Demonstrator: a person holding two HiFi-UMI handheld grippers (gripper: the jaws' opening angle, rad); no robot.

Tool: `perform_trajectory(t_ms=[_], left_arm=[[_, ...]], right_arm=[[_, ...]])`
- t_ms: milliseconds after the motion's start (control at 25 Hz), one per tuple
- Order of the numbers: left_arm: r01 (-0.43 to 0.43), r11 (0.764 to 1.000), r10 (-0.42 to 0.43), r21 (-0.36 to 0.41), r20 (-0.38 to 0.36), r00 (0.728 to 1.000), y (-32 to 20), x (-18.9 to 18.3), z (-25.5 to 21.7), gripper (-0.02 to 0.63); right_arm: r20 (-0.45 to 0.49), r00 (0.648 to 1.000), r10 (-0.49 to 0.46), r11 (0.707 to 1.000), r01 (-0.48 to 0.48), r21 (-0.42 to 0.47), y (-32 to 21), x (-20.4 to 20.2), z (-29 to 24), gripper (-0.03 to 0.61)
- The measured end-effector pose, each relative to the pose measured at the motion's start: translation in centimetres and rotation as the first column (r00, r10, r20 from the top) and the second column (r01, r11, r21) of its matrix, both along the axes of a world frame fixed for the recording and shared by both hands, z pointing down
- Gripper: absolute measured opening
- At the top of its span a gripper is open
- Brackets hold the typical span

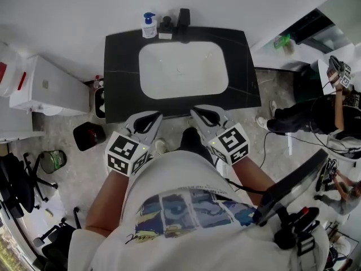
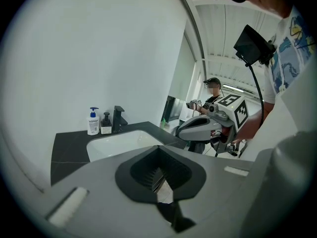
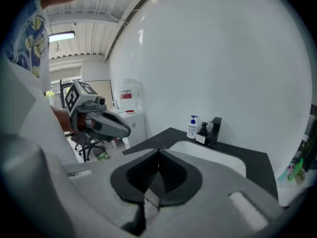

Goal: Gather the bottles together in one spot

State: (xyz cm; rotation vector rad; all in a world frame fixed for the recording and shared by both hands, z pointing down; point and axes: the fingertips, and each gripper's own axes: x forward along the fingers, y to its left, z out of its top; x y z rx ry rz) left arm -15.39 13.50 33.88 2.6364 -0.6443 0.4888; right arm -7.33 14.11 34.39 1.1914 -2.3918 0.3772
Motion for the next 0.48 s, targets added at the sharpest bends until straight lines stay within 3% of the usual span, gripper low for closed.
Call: perform_trajectory(t_ms=[480], left_arm=[[-0.017,1.0,0.017,0.008,0.016,1.0,1.0,-0.7,-0.1,0.002]], right_arm=[[0.006,1.0,-0.015,1.0,0.014,0.014,0.2,-1.5,-0.2,0.0]])
